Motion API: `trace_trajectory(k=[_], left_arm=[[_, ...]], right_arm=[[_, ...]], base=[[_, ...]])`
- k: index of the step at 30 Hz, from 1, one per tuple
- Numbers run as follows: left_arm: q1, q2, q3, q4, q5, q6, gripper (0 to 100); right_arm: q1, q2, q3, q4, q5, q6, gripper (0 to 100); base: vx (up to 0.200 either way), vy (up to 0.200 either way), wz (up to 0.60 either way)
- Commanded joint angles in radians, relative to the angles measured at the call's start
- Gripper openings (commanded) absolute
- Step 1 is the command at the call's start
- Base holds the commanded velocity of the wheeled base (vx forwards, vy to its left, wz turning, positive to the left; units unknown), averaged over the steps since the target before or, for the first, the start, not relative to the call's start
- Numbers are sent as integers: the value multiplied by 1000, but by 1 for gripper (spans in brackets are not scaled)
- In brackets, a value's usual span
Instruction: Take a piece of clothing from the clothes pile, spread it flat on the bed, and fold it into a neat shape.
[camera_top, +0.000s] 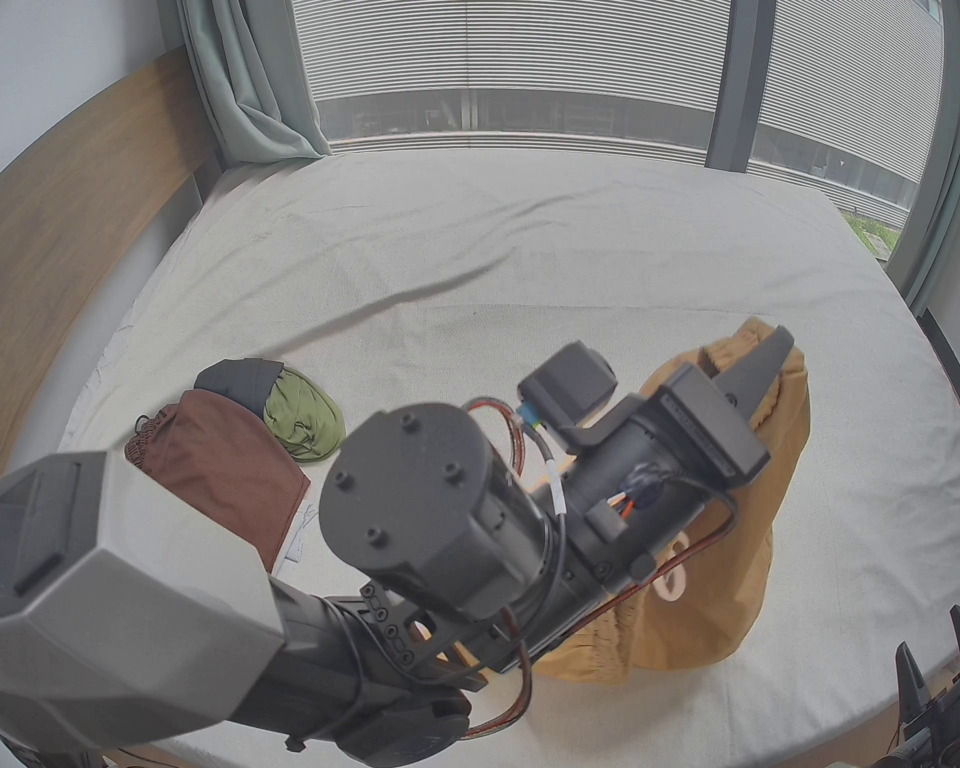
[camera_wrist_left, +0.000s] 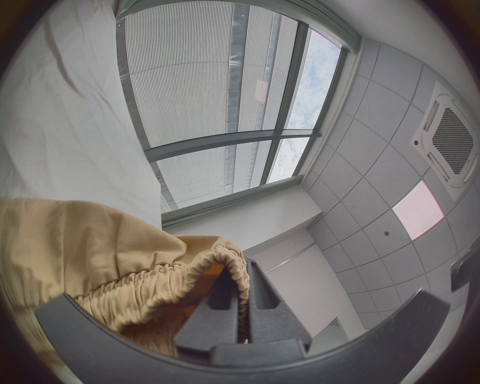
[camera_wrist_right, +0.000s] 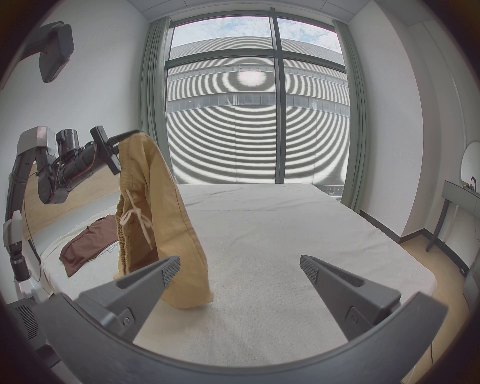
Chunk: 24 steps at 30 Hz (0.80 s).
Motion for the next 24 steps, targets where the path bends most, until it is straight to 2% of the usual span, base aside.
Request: trace_trajectory(k=[1, 7, 10, 13, 14, 15, 21, 24], left_arm=[[-9, -35, -71, 9, 3, -3, 0], [-28, -98, -68, 16, 5, -4, 0], [-15, -119, -21, 34, 8, -4, 0], [34, -112, 102, 11, 3, 0, 0], [34, -112, 102, 11, 3, 0, 0], [72, -112, 168, -3, 2, 6, 0], [195, -116, 268, -4, -3, 40, 0], [219, -116, 295, -6, -11, 59, 0]], right_arm=[[0, -9, 18, 0, 2, 0, 100], [0, -9, 18, 0, 0, 0, 100], [-2, -9, 18, 0, 0, 0, 100], [0, -9, 18, 0, 0, 0, 100], [0, -9, 18, 0, 0, 0, 100], [0, -9, 18, 0, 0, 0, 100], [-2, -9, 18, 0, 0, -1, 100], [-2, -9, 18, 0, 2, -1, 100]], base=[[0, 0, 0], [0, 0, 0], [0, 0, 0], [0, 0, 0], [0, 0, 0], [0, 0, 0], [0, 0, 0], [0, 0, 0]])
